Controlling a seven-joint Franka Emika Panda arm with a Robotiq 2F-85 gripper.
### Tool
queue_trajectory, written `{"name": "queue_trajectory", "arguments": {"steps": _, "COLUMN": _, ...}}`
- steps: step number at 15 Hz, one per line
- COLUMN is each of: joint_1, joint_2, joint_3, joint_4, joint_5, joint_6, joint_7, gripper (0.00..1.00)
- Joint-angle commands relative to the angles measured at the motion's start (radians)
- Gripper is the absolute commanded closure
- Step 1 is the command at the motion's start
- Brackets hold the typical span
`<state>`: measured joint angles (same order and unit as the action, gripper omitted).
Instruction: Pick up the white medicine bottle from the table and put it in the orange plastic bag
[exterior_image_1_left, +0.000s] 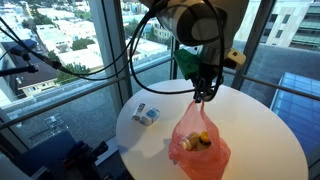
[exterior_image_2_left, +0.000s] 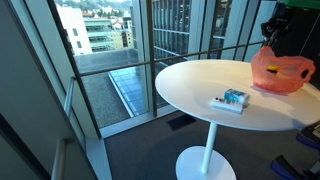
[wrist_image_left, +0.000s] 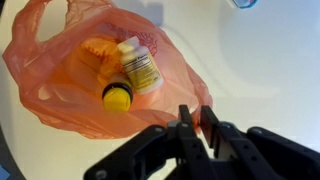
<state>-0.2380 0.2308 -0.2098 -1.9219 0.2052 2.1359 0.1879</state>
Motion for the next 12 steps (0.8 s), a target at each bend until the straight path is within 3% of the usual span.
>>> {"name": "queue_trajectory", "arguments": {"steps": 1, "joint_1": -0.005, "joint_2": -0.004, "joint_3": -0.002, "joint_4": 0.007, "joint_5": -0.010, "joint_6": -0.050, "joint_7": -0.038, "gripper": 0.48}}
{"name": "queue_trajectory", "arguments": {"steps": 7, "joint_1": 0.026, "joint_2": -0.035, "joint_3": 0.013, "joint_4": -0.045, "joint_5": -0.068, "joint_6": -0.131, "joint_7": -0.089, "gripper": 0.03}}
{"name": "queue_trajectory", "arguments": {"steps": 12, "joint_1": 0.079, "joint_2": -0.072, "joint_3": 0.040, "joint_4": -0.097, "joint_5": -0.173, "joint_6": -0.151, "joint_7": -0.101, "gripper": 0.00}}
